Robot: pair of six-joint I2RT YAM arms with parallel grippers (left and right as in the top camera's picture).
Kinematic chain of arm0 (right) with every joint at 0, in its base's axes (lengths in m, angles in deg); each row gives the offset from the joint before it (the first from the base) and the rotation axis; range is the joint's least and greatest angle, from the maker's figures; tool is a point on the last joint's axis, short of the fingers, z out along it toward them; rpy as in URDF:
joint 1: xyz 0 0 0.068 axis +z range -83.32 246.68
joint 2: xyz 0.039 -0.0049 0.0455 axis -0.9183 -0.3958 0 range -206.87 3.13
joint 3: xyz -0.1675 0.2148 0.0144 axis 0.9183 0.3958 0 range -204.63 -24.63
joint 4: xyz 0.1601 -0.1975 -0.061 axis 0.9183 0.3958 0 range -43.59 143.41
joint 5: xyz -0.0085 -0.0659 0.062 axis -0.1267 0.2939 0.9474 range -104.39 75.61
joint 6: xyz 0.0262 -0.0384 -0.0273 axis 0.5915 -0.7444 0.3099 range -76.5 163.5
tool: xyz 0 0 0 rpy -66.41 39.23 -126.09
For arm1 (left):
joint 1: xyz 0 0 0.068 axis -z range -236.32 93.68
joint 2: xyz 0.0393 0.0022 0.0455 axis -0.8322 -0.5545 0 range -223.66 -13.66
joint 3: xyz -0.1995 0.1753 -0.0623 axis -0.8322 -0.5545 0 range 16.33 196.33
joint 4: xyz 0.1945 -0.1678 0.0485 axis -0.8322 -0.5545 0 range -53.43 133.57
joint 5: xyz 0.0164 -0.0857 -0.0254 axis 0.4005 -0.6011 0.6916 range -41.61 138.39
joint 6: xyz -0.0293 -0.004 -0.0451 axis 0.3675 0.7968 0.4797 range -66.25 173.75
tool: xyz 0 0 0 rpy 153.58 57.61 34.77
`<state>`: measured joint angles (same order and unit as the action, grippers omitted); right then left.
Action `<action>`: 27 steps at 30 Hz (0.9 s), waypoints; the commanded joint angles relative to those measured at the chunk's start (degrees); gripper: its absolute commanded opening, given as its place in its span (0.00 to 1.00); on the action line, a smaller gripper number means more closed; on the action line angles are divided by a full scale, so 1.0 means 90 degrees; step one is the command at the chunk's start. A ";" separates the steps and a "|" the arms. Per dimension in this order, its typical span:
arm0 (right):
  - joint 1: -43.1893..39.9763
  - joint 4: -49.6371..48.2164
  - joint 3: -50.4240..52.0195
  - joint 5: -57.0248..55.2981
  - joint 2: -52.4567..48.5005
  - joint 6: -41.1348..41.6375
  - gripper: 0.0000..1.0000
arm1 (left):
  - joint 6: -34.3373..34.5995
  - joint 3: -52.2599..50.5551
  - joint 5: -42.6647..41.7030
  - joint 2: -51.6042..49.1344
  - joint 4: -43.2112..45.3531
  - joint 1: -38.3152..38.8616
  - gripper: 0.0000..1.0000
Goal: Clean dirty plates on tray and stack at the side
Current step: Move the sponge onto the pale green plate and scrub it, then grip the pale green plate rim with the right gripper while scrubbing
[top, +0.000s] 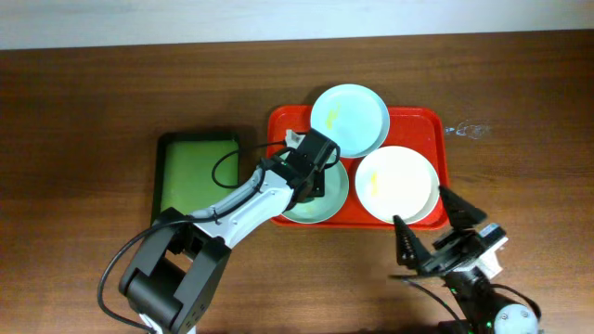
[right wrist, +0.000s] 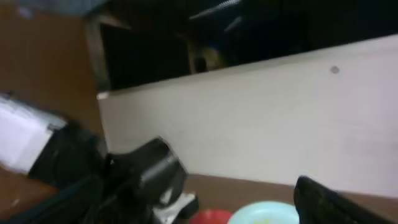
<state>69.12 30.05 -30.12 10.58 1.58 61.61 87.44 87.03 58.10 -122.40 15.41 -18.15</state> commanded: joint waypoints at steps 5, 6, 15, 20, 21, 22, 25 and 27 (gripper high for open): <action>-0.0024 0.7181 -0.6815 0.0187 -0.6033 -0.1241 0.98 | 0.0039 -0.0019 -0.0447 -0.0029 -0.0114 -0.0527 0.00; -0.0024 0.7953 -0.7322 0.0891 -0.7011 -0.1246 0.98 | 0.0039 -0.0019 -0.0554 -0.0029 -0.0112 -0.0566 0.00; 0.0988 0.6509 -0.7895 -0.0022 -1.1548 -0.1647 0.46 | 0.0017 -0.0019 -0.0658 -0.0029 -0.0282 -0.0563 0.00; 0.1156 0.5646 -0.7890 -0.0527 -1.2337 -0.1688 0.39 | 0.0019 -0.0019 -0.0678 -0.0029 -0.0274 -0.0563 0.00; 0.1236 0.5612 -0.7878 -0.0522 -1.2403 -0.1950 0.38 | 0.0019 -0.0019 -0.0678 -0.0029 -0.0253 -0.0561 0.00; 0.1328 0.5566 -0.7881 -0.0525 -1.2458 -0.1948 0.38 | 0.0019 -0.0019 -0.0678 -0.0029 -0.0253 -0.0561 0.00; 0.1515 0.5612 -0.7878 -0.0877 -1.2665 -0.1938 0.38 | 0.0019 -0.0019 -0.0678 -0.0029 -0.0228 -0.0561 0.00; 0.1515 0.5744 -0.7839 -0.1168 -1.2696 -0.1940 0.36 | 0.0019 -0.0019 -0.0746 -0.0029 -0.0090 -0.0563 0.00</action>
<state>82.50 81.48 -100.39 3.34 -111.85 44.74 87.44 86.72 52.22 -122.65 13.22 -23.03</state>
